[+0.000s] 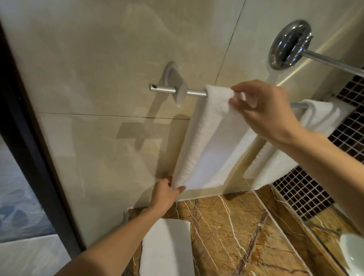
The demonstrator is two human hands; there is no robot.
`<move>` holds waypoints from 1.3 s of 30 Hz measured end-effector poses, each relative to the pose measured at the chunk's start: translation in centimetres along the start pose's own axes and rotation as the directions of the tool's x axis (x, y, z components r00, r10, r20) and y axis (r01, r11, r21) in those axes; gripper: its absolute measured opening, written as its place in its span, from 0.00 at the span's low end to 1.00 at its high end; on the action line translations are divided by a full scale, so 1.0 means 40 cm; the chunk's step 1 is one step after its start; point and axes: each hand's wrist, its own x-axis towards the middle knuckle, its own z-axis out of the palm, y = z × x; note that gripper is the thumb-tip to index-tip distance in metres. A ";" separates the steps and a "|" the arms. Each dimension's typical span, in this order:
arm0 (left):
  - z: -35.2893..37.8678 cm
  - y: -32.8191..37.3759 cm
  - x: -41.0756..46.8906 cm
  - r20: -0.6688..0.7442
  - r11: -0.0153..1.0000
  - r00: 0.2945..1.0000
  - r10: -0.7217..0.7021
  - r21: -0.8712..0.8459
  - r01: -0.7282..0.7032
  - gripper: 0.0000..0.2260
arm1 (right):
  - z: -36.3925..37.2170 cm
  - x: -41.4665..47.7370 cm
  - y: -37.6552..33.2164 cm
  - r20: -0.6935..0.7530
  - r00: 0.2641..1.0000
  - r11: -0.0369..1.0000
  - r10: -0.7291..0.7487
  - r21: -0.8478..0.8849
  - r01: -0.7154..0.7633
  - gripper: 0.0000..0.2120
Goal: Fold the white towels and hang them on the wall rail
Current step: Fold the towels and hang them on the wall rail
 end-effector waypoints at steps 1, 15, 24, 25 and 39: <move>0.001 -0.003 0.002 0.000 1.000 1.000 0.004 0.001 -0.004 0.15 | -0.004 0.001 -0.003 0.016 1.000 1.000 -0.010 -0.004 0.010 0.16; 0.028 -0.034 0.011 0.016 1.000 1.000 0.012 0.012 -0.012 0.17 | 0.006 -0.007 0.015 0.156 0.987 0.997 -0.049 -0.045 0.057 0.12; 0.036 -0.033 0.019 0.007 1.000 1.000 0.016 0.027 -0.016 0.16 | 0.009 -0.006 0.035 0.118 0.989 0.996 -0.089 -0.013 0.091 0.13; 0.039 -0.033 0.020 0.007 1.000 1.000 0.014 0.023 -0.014 0.16 | 0.010 -0.006 0.039 0.116 0.989 0.996 -0.091 -0.013 0.093 0.12; 0.138 0.001 0.025 0.028 0.999 1.000 0.003 -0.052 -0.002 0.12 | -0.002 -0.012 0.134 0.043 0.992 0.993 -0.120 0.007 0.119 0.11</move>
